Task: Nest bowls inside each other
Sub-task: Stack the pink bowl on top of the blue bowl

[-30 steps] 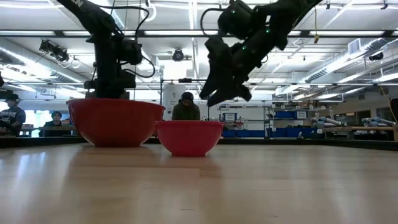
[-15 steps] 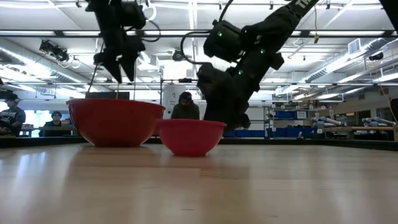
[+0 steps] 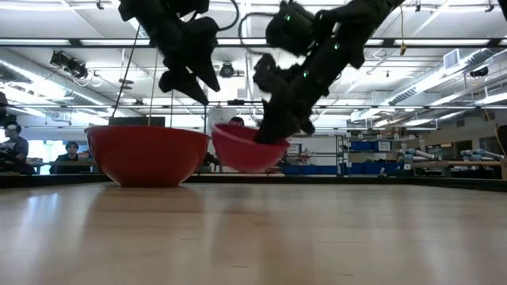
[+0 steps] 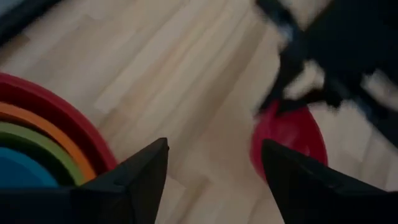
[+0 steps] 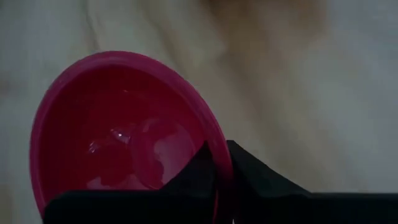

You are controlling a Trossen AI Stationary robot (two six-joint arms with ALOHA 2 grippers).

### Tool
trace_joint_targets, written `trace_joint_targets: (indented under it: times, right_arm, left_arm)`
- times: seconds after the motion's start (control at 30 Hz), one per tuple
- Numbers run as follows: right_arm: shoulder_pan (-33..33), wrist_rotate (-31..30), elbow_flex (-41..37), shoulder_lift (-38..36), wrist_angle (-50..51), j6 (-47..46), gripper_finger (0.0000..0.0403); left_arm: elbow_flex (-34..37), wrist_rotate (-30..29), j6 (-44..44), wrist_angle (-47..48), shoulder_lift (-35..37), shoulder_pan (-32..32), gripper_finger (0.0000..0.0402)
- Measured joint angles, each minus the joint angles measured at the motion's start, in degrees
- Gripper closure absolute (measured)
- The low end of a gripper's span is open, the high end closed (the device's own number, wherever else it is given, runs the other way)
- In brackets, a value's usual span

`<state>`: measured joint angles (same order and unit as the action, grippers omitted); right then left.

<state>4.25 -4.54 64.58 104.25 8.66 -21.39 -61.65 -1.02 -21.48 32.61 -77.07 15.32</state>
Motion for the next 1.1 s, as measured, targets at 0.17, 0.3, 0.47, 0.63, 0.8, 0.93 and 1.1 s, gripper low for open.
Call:
trace_joint_targets:
  times: [0.17,0.3,0.47,0.63,0.8,0.93,1.1]
  right_arm:
    - [0.01,-8.57,0.01,-4.51,-1.30,4.58,0.0386]
    - [1.42,-10.36,0.03,-6.12,-2.28,4.92,0.0382]
    - [3.37,-10.29,0.04,-6.14,-1.07,3.25,0.0373]
    - [4.18,-15.87,0.04,-6.01,2.76,2.78,0.0380]
    - [4.98,-19.37,0.04,-5.99,6.35,2.73,0.0377]
    - [5.05,-18.09,0.04,-5.97,4.60,2.79,0.0377]
    - [5.05,-17.21,0.04,-5.97,2.12,2.32,0.0377]
  left_arm:
    - [1.07,-0.63,-2.40,-0.67,-2.34,-1.53,0.0156]
    - [1.05,-1.04,-2.14,-2.86,-4.07,-3.05,0.0167]
    - [1.07,-2.50,-3.04,-5.30,-4.45,-3.51,0.0171]
    - [1.03,-1.93,-5.44,-3.28,-4.29,-2.56,0.0171]
    - [1.03,-2.20,-6.25,-4.04,-4.29,-2.22,0.0170]
    - [1.03,-3.56,-6.21,-7.88,-4.31,-2.38,0.0168]
    - [0.92,-3.63,-5.03,-13.80,-6.95,-2.70,0.0144]
